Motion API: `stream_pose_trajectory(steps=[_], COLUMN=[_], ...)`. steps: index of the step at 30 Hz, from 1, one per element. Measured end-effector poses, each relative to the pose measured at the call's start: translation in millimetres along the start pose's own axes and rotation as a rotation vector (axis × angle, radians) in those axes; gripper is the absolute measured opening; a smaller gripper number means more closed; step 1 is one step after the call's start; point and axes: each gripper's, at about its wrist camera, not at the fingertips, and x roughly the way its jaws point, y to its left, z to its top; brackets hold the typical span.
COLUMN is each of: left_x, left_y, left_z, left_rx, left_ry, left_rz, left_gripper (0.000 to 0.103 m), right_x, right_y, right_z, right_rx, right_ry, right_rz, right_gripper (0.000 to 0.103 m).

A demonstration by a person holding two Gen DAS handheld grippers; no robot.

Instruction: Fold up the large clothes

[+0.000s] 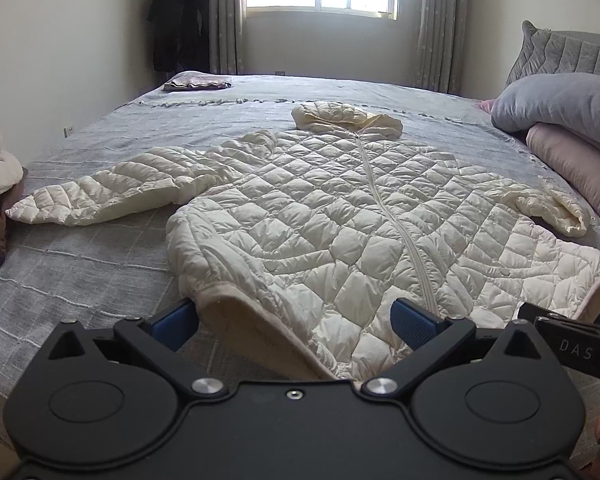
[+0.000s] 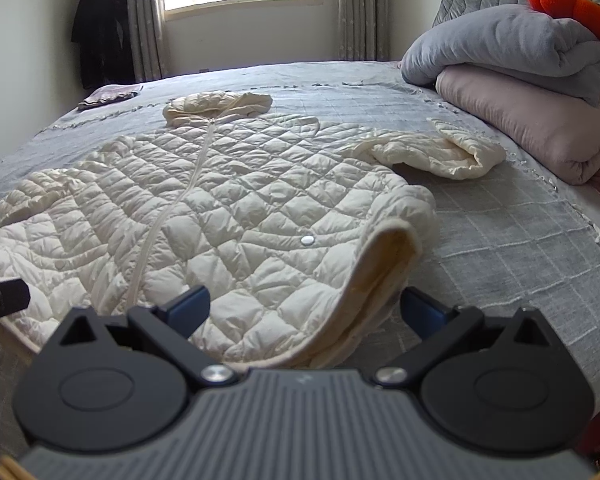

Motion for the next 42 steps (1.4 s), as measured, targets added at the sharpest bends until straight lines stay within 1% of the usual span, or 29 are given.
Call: stream_pose_trajectory(steps=[11,22,27,30,36,42], left_x=[2,3,6,11,11,14], left_y=[0,3,10,14,21,27], left_z=[-1,-2,0,1,2,4], left_rx=[0.006,-0.004,-0.02,-0.037,-0.051,-0.067], left_ry=[0.005,0.007,0.008,0.028,0.024,0.04], left_rz=[0.008,0.01,0.021,0.037,0.037,0.036], left_gripper=[0.103,0.103,0.103,0.103,0.103,0.103], right_x=[-1,1,0,-2,3,3], right_y=[-5,3,3,1,-1,4], right_z=[0,-1,0,0,1,0], right_rx=[0.012,-0.005,0.0,0.006,0.013,0.004], right_ry=[-0.002,0.003,0.005,-0.004,0.011,0.007], right_rz=[-0.001,0.003,0.012,0.024,0.012,0.018], right_gripper=[0.103,0.103,0.103,0.103,0.103,0.103])
